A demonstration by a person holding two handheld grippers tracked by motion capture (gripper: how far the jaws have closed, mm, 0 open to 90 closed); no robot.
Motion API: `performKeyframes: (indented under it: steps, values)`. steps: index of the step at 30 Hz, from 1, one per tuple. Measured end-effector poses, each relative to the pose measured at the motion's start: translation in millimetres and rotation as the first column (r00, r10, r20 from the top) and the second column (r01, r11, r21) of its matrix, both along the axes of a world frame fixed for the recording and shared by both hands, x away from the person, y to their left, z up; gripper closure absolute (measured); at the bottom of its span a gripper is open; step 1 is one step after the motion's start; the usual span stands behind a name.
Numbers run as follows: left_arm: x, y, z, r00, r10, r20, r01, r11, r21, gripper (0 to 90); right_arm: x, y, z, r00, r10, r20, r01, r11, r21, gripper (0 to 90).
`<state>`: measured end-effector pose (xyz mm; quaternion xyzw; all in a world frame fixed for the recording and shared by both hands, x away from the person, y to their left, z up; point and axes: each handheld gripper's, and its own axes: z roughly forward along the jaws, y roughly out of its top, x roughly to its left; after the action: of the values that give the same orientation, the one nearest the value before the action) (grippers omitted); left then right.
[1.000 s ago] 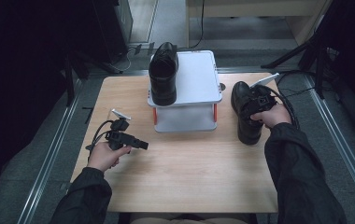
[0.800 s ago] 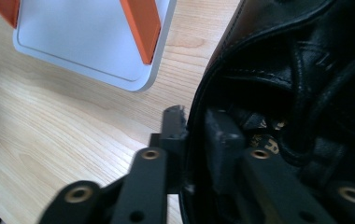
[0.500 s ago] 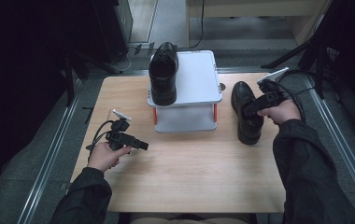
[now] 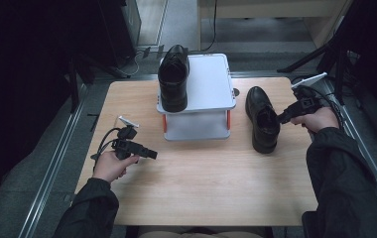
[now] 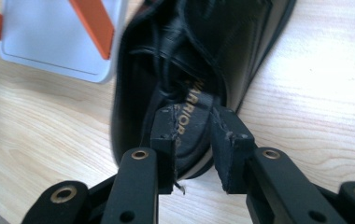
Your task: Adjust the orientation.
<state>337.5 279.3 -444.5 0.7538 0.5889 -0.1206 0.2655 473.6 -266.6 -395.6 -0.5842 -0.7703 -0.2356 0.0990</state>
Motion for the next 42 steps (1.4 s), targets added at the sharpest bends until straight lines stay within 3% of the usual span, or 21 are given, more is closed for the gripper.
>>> performKeyframes:
  steps: [4,12,25,27,30,35,39,41,42]
  values:
    - [-0.4,0.6,-0.4,1.0,-0.001,-0.002,0.001,1.0,0.004,44.7,1.1,1.0,-13.3,0.9997,-0.015,-0.019,0.015,1.0,-0.006,68.8]
    - [-5.9,4.9,-0.3,1.0,0.009,0.004,-0.009,1.0,0.003,44.8,10.0,8.1,-38.5,0.9973,-0.045,-0.059,0.041,0.997,-0.064,68.3]
    - [-23.4,22.2,0.1,0.9978,0.066,0.008,-0.066,0.9977,0.012,44.8,21.3,16.0,-54.5,0.9961,-0.048,-0.074,0.041,0.994,-0.098,66.9]
    - [-24.8,24.2,-0.2,0.9969,0.078,0.009,-0.078,0.9969,0.01,44.9,23.1,15.7,-57.0,0.9953,-0.062,-0.074,0.056,0.995,-0.084,67.1]
    - [-25.3,26.5,-0.2,0.9965,0.083,0.007,-0.083,0.9965,0.011,45.0,24.1,12.8,-57.0,0.9932,-0.081,-0.084,0.074,0.994,-0.079,73.6]
    - [-24.5,26.4,-0.1,0.9965,0.082,0.014,-0.082,0.9966,0.011,45.0,25.2,12.2,-55.5,0.9826,-0.14,-0.122,0.129,0.988,-0.089,79.3]
    - [-23.6,26.5,0.4,0.9966,0.081,0.016,-0.081,0.9967,0.006,45.2,27.1,11.6,-52.8,0.9688,-0.19,-0.159,0.179,0.981,-0.079,81.0]
    - [-22.7,26.0,0.0,0.9966,0.082,0.014,-0.082,0.9966,0.008,45.2,28.4,10.4,-51.1,0.9634,-0.2,-0.179,0.191,0.979,-0.066,81.1]
    - [-22.5,25.7,-0.2,0.9965,0.082,0.016,-0.082,0.9966,0.009,45.2,29.0,10.3,-49.8,0.9648,-0.192,-0.18,0.182,0.981,-0.068,81.5]
